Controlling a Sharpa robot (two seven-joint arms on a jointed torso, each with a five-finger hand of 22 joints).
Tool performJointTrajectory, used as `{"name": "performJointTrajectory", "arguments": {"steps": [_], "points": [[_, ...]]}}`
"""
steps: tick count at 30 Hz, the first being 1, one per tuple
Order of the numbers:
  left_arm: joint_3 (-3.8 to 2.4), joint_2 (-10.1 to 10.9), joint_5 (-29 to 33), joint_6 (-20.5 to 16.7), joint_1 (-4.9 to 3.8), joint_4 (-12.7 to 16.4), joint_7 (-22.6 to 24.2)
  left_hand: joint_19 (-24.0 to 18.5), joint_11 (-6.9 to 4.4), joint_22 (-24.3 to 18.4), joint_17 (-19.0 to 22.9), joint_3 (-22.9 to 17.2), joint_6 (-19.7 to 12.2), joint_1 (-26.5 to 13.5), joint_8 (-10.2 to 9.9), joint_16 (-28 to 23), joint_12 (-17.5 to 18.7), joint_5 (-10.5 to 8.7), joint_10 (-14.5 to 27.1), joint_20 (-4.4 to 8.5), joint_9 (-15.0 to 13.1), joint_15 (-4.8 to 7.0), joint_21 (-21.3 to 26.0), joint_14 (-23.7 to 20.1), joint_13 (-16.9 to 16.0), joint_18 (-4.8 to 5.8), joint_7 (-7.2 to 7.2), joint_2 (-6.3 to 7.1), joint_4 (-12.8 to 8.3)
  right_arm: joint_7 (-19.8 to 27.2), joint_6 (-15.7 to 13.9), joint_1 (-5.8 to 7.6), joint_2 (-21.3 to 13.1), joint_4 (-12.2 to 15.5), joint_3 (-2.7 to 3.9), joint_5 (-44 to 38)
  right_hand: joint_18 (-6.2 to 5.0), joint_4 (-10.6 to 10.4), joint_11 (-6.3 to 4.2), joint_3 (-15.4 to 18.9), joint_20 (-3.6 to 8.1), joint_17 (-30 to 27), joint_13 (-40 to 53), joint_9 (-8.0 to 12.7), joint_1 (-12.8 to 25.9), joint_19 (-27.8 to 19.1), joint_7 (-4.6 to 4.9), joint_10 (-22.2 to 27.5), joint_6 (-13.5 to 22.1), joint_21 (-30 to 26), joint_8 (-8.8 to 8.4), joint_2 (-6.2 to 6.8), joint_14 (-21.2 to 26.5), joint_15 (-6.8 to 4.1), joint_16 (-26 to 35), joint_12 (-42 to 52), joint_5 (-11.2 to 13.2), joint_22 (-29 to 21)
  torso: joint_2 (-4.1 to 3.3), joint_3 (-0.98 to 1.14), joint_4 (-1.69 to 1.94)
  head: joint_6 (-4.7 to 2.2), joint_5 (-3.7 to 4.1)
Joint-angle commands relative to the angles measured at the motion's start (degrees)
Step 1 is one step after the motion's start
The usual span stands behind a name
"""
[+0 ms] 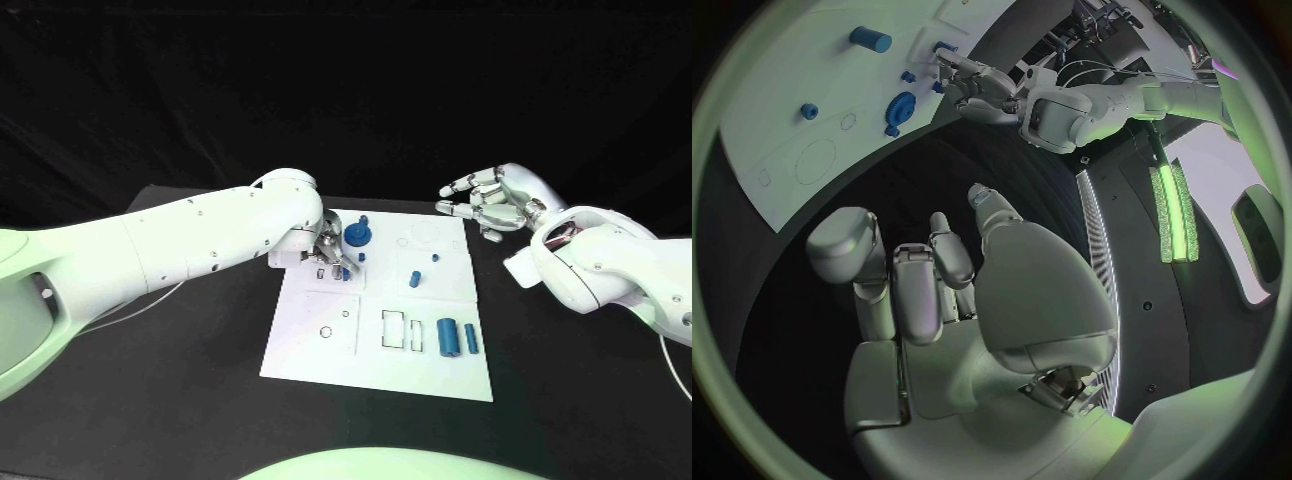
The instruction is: Assemble the parts on the task board
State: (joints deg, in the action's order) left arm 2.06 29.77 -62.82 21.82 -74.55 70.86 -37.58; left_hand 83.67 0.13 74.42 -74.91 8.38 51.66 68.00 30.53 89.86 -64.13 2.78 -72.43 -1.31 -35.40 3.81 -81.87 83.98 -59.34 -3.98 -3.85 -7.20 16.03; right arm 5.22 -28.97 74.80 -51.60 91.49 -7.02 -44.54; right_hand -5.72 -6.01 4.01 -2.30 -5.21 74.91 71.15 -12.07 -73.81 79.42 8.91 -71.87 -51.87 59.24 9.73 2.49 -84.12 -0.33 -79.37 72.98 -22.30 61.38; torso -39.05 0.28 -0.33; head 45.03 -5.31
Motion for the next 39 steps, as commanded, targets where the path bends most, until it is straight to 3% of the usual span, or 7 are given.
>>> {"name": "performJointTrajectory", "arguments": {"steps": [1,16,22,24,28,33,39], "points": [[-0.07,-0.03,0.34,1.03,0.02,0.16,0.15,0.75,-0.5,0.08,-15.09,-1.44,-0.53,1.31,0.31,0.14,-0.05,0.06,0.14,0.07,-0.33,0.2,-0.33,6.02,0.02,0.99,0.06,-0.19,-0.34,-0.34,0.49,-0.02,0.15,-0.21,0.04,-0.4,-0.81,-0.11,0.07,0.1,-0.06,5.48,-0.04,-0.09,-0.32,-0.2,0.06,0.32,0.4,-0.45,0.37,-0.12,-2.45,-0.13,0.18,-0.14,-0.45,-0.09,-0.04,0.01,-0.04,0.06,0.0],[-0.12,-0.11,2.86,-0.33,0.02,0.38,0.38,0.73,-0.66,0.36,-15.09,-8.15,-1.45,5.13,0.4,0.14,0.67,0.07,0.66,0.17,-1.54,0.32,-0.43,6.02,0.64,1.02,0.21,0.29,-1.01,-0.65,0.9,-0.07,0.54,-0.83,0.03,-0.65,-0.81,-0.11,0.07,0.1,-0.06,5.48,-0.04,-0.09,-0.32,-0.2,0.06,0.32,0.4,-0.45,0.37,-0.12,-2.45,-0.13,0.18,-0.14,-0.45,-0.09,0.0,0.04,-0.03,0.28,-0.06],[-0.13,0.25,6.42,-1.16,0.02,0.29,0.5,0.62,-1.21,0.28,-15.09,-16.52,-2.64,11.97,-0.2,0.14,2.54,0.16,2.12,0.62,-1.76,0.9,-0.34,6.02,2.07,0.98,0.71,0.31,-5.15,-0.74,1.11,-0.08,0.64,-0.97,0.03,-0.67,-0.83,-0.1,0.06,0.05,-0.06,5.37,-0.03,-0.1,-0.39,-0.23,0.05,0.3,0.4,-0.58,0.4,-0.16,-2.41,-0.14,0.31,-0.12,-0.54,-0.19,-0.03,0.01,-0.01,0.33,0.04],[-0.14,0.5,7.8,-1.33,0.01,0.35,0.53,0.58,-1.1,0.28,-15.09,-20.35,-2.98,13.4,-0.27,0.14,3.12,0.18,2.36,0.7,-1.94,0.88,-0.31,6.02,2.48,0.98,0.53,1.19,-6.41,-0.75,1.15,-0.09,0.65,-1.03,0.03,-0.67,-0.83,-0.1,0.06,0.05,-0.06,5.37,-0.03,-0.1,-0.39,-0.23,0.05,0.3,0.4,-0.58,0.4,-0.16,-2.41,-0.14,0.31,-0.12,-0.54,-0.19,-0.03,0.03,0.0,0.35,0.09],[-0.21,1.38,11.26,-1.89,0.0,0.76,0.62,0.54,-0.85,0.48,-15.09,-34.24,-3.38,11.78,0.66,0.14,3.93,0.26,1.95,0.35,-3.42,0.29,-0.36,6.02,3.2,1.0,-0.09,6.46,-8.34,-0.79,1.18,-0.1,0.67,-1.26,0.02,-0.67,-0.83,-0.1,0.06,0.05,-0.06,5.37,-0.03,-0.1,-0.39,-0.23,0.05,0.3,0.4,-0.58,0.4,-0.16,-2.41,-0.14,0.31,-0.12,-0.54,-0.19,0.01,0.05,0.08,0.41,0.03],[-0.27,2.39,13.86,-2.73,-0.06,1.49,0.68,0.54,-0.71,0.75,-15.09,-47.75,-4.0,4.75,2.76,0.14,3.67,-0.11,1.0,0.16,-6.06,0.1,-0.44,6.02,3.24,1.01,-0.43,11.49,-10.15,-0.8,1.18,-0.11,0.71,-1.49,0.02,-0.67,-0.85,-0.09,0.06,0.03,-0.06,5.3,-0.12,-0.1,-0.42,-0.27,0.05,0.38,0.39,-0.72,0.41,-0.17,-2.38,-0.14,0.4,-0.2,-0.58,-0.31,0.04,0.04,0.07,0.42,0.01],[-0.32,3.59,15.22,-5.65,-0.13,2.46,0.82,0.69,-0.65,1.16,-15.09,-51.16,-3.9,2.79,3.85,0.14,2.9,0.0,0.32,0.15,-7.22,0.31,-0.64,6.02,2.58,1.09,-0.02,12.21,-11.71,-0.81,1.19,-0.12,0.72,-1.71,0.02,-0.67,-0.89,-0.09,0.06,0.03,-0.06,5.22,-0.18,-0.1,-0.42,-0.32,0.05,0.44,0.4,-0.88,0.41,-0.17,-2.35,-0.14,0.5,-0.26,-0.6,-0.46,0.03,0.04,0.09,0.34,-0.1]]}}
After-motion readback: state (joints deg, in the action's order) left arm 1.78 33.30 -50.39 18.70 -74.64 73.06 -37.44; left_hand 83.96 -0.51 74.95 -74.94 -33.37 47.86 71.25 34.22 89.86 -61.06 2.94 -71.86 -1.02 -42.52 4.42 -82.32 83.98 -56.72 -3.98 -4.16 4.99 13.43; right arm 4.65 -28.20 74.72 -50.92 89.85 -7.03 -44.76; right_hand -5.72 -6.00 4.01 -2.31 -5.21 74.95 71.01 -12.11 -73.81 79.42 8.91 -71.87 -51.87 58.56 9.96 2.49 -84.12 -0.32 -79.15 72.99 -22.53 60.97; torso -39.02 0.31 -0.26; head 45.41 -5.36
